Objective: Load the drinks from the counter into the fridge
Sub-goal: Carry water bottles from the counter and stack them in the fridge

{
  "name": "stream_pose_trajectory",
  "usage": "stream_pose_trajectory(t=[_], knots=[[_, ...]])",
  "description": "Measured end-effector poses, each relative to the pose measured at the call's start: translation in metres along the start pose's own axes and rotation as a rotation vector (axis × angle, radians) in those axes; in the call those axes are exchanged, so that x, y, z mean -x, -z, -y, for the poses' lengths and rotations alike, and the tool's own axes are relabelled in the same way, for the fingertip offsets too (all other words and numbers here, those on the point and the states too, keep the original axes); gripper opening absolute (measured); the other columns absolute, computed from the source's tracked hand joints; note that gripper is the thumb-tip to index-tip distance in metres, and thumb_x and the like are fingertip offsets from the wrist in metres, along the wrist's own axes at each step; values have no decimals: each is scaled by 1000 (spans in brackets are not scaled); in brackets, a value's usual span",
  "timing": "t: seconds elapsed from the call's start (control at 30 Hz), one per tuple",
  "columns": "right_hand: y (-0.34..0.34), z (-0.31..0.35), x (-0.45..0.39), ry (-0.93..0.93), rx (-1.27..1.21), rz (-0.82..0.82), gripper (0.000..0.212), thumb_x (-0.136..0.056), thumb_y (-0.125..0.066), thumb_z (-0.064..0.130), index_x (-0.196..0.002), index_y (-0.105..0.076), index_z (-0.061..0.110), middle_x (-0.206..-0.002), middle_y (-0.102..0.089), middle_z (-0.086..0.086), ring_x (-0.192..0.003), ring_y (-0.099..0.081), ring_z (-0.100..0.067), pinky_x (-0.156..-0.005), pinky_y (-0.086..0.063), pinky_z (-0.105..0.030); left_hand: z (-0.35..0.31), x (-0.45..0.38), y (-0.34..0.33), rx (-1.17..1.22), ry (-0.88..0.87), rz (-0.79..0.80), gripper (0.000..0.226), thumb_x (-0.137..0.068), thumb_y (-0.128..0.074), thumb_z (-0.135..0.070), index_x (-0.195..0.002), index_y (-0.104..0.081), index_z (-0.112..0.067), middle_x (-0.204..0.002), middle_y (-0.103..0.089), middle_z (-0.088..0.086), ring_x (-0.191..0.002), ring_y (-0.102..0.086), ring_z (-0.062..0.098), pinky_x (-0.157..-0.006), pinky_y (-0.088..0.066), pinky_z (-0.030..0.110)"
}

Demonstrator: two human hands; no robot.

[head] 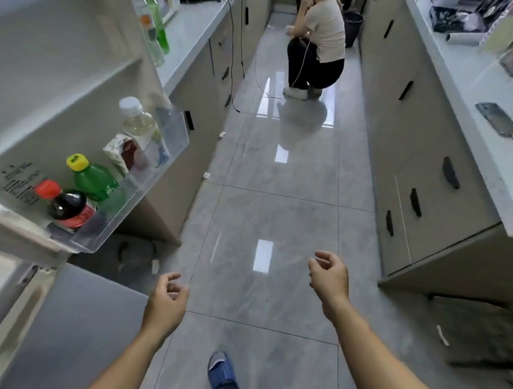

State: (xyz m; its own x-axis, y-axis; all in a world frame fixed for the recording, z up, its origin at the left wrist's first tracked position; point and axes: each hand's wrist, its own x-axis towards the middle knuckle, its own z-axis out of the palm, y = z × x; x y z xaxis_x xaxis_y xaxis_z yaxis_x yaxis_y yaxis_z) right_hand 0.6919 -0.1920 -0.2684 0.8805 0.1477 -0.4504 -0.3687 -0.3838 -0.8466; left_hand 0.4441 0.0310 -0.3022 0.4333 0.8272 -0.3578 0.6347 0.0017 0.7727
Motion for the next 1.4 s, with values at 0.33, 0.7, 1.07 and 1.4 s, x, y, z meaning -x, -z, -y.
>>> stream_pose_trajectory(t=[0.33, 0.7, 1.07, 1.4], knots=[[20, -84, 2, -334, 201, -65, 24, -92, -64, 20, -115, -59, 16, -101, -63, -3, -78, -63, -24, -68, -54, -37, 52, -50, 0, -232, 322, 309, 41, -94, -63, -26, -132, -51, -15, -102, -62, 16, -81, -57, 27, -76, -55, 37], [63, -116, -41, -593, 303, -110, 20, -92, -66, 22, -109, -61, 14, -103, -67, -13, -87, -61, -28, -63, -50, -32, -26, -153, -78, -143, 329, 362, 37, -92, -64, -27, -127, -52, -22, -90, -60, 6, -75, -61, 21, -66, -55, 36], [80, -9, -245, -532, 372, 34, 18, -93, -62, 18, -109, -61, 11, -82, -64, -12, -71, -58, -25, -61, -49, -30, -127, -216, -145, -92, 442, 142, 32, -94, -62, -22, -125, -53, -18, -92, -60, 10, -73, -59, 24, -68, -53, 34], [-18, 146, -407, -284, 372, 295, 24, -90, -65, 20, -113, -60, 13, -92, -60, -3, -72, -56, -22, -62, -48, -30, -158, -266, -175, 6, 603, -26, 33, -95, -60, -22, -127, -53, -15, -93, -61, 9, -79, -59, 25, -71, -55, 36]])
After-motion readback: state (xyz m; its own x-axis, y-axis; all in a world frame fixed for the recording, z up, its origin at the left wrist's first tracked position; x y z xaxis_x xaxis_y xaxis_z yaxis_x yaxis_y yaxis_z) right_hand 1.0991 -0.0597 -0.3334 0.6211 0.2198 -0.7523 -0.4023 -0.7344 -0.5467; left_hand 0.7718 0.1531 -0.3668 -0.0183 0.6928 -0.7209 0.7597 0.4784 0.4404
